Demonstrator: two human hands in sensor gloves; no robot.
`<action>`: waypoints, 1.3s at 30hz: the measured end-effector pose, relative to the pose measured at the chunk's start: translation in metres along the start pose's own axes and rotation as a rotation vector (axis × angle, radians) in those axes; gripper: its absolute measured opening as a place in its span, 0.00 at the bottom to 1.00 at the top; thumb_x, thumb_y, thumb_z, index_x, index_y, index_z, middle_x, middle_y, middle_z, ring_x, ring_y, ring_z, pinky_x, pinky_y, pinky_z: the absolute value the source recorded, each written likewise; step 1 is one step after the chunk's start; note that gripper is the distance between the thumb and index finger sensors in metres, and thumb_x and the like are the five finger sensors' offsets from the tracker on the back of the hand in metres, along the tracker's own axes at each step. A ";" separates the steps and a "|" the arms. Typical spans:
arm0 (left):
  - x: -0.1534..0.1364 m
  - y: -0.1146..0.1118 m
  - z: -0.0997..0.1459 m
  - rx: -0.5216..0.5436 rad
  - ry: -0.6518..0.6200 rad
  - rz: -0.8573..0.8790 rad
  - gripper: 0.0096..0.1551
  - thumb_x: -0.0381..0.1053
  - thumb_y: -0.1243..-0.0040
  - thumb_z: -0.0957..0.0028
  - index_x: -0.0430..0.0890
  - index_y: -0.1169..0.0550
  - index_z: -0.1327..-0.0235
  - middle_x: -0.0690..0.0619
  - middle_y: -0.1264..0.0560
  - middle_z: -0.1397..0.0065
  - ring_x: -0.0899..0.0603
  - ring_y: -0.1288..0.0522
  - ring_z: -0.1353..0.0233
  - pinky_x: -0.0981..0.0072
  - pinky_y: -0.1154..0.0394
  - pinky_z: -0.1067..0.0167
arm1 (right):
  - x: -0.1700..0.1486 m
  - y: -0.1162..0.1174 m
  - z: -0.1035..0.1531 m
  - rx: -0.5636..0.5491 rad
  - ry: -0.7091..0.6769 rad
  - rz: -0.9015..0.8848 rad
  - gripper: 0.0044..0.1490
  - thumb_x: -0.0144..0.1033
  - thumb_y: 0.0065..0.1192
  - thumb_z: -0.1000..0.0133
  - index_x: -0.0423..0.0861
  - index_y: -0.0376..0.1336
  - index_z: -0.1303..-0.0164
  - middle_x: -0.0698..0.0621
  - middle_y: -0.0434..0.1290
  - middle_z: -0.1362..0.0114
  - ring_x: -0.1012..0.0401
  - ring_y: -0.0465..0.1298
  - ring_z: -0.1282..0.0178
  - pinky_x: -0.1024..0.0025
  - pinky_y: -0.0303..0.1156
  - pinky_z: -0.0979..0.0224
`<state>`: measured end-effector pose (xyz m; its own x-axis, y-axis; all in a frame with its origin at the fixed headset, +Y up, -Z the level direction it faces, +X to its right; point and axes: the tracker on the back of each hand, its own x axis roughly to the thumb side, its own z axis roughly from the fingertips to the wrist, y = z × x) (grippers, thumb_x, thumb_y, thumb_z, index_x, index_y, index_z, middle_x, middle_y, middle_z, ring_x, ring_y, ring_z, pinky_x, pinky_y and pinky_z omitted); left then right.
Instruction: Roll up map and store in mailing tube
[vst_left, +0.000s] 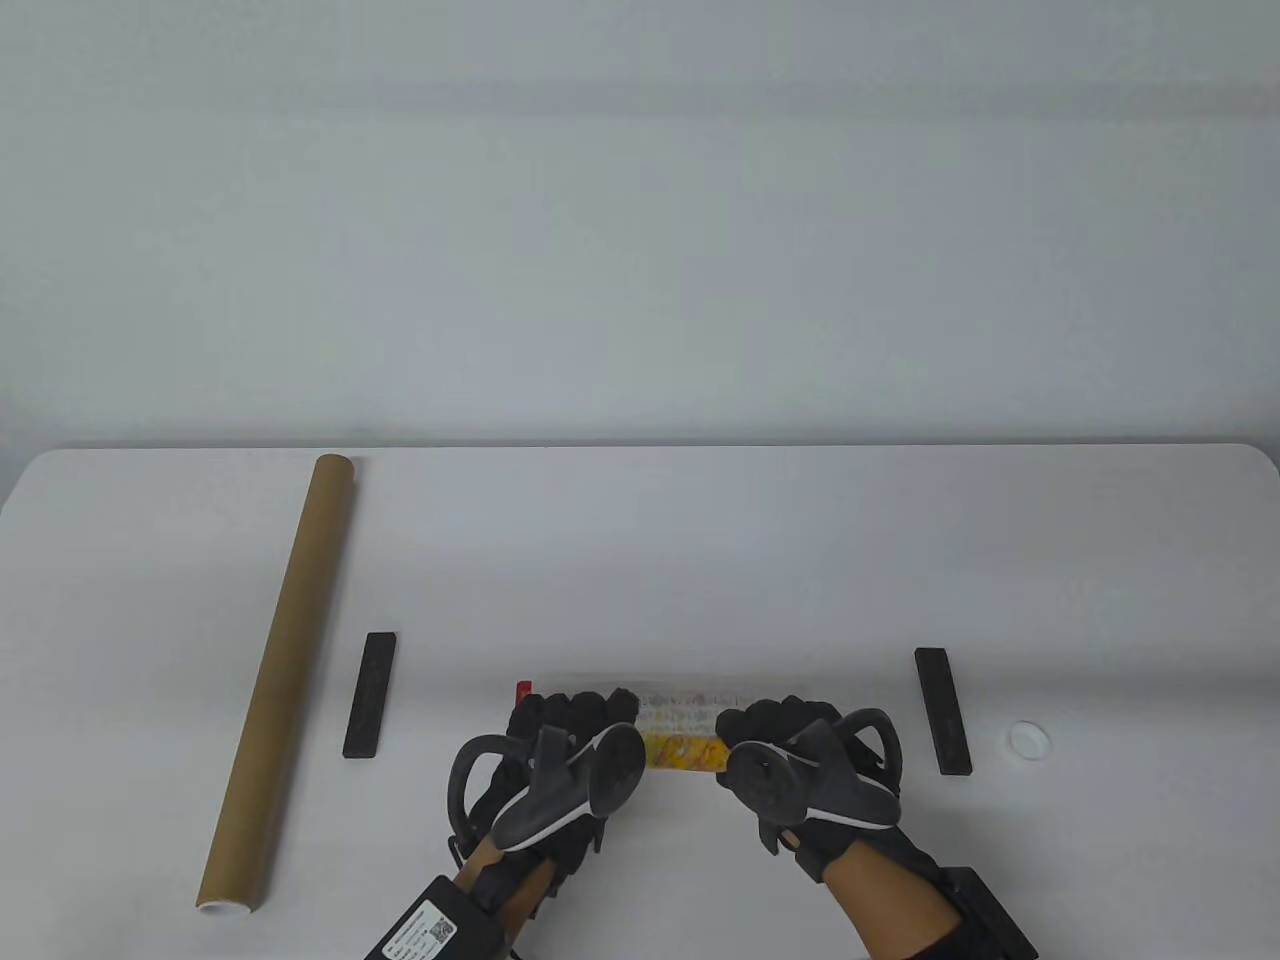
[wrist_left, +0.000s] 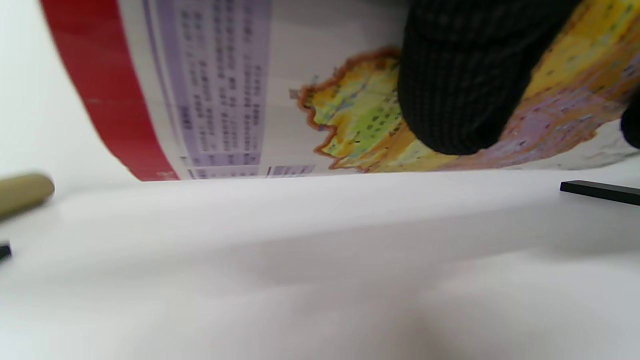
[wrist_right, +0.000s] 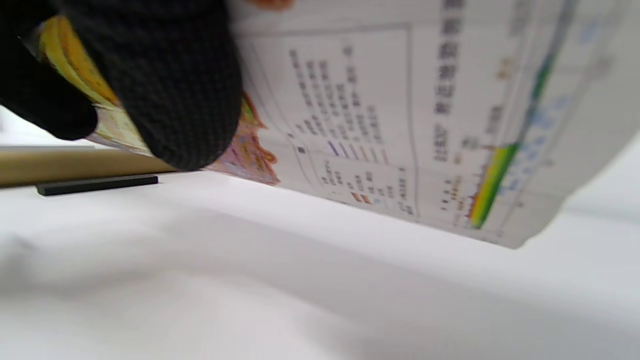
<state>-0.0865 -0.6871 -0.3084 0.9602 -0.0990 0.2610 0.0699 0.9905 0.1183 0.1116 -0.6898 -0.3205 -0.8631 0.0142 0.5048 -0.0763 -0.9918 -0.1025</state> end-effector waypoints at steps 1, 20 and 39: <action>0.003 0.001 0.002 0.040 -0.011 -0.021 0.40 0.67 0.25 0.61 0.67 0.28 0.33 0.61 0.22 0.35 0.48 0.19 0.34 0.52 0.30 0.26 | -0.002 0.001 -0.001 0.014 0.003 -0.037 0.34 0.47 0.80 0.50 0.40 0.74 0.40 0.48 0.80 0.51 0.50 0.83 0.57 0.43 0.75 0.42; -0.009 -0.004 -0.007 -0.151 0.048 0.146 0.28 0.71 0.24 0.64 0.65 0.18 0.50 0.62 0.17 0.52 0.52 0.15 0.50 0.57 0.24 0.34 | 0.014 -0.002 0.006 -0.099 -0.068 0.164 0.43 0.50 0.79 0.49 0.39 0.68 0.29 0.44 0.76 0.39 0.44 0.79 0.43 0.36 0.67 0.34; 0.008 0.004 0.004 0.079 0.000 -0.027 0.38 0.70 0.25 0.64 0.66 0.24 0.37 0.60 0.21 0.37 0.48 0.18 0.36 0.53 0.29 0.28 | 0.002 0.000 0.000 -0.005 -0.011 -0.014 0.35 0.47 0.80 0.49 0.39 0.73 0.38 0.48 0.80 0.51 0.51 0.82 0.57 0.43 0.75 0.41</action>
<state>-0.0796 -0.6845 -0.3019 0.9584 -0.1251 0.2565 0.0738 0.9769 0.2006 0.1103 -0.6900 -0.3194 -0.8562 0.0268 0.5160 -0.0911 -0.9909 -0.0996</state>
